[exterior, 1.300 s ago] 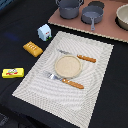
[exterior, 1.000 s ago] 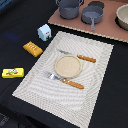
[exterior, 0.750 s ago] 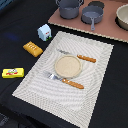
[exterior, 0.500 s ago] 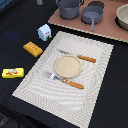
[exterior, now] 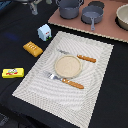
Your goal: Place the bread, butter, and milk from the table onto the serving area.
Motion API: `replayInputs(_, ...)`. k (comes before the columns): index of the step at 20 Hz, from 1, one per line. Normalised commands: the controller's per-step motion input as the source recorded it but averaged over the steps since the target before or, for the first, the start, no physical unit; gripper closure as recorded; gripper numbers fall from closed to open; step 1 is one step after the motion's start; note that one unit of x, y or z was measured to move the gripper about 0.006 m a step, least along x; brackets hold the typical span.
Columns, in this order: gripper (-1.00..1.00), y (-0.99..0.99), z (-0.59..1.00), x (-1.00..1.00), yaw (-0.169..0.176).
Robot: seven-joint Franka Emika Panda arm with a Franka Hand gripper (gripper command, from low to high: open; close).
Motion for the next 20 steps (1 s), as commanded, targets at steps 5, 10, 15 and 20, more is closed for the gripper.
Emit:
replayInputs(5,-1.00,-0.45,-0.23,0.03,0.000)
replayInputs(10,-1.00,-0.39,-0.37,-0.04,0.000)
replayInputs(15,-1.00,-0.28,-0.52,-0.11,0.000)
replayInputs(20,-1.00,-0.10,-0.65,-0.22,0.000)
